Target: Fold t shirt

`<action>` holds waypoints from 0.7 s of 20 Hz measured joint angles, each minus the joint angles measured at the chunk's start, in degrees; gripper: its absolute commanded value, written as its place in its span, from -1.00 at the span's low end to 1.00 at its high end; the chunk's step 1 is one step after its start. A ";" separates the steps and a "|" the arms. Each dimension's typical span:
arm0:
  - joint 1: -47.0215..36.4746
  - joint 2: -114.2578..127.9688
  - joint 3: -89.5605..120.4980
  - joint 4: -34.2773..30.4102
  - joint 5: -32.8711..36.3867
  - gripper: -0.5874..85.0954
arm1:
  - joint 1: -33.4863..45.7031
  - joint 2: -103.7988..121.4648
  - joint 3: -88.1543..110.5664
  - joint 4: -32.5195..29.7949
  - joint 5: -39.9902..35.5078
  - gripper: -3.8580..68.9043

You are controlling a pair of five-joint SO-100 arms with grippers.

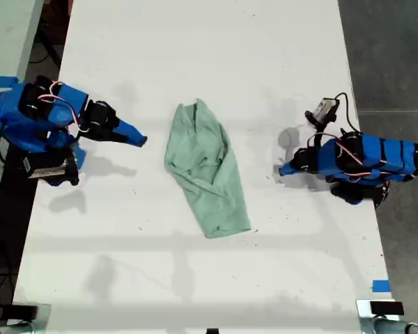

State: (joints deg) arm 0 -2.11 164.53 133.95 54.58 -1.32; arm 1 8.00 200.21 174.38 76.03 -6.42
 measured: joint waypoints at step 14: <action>-6.42 41.13 49.31 -1.76 7.65 -0.99 | 0.00 0.00 0.00 0.26 0.53 -0.89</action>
State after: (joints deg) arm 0 -8.53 205.66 183.25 52.82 6.33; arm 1 8.00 200.21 174.38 76.29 -5.89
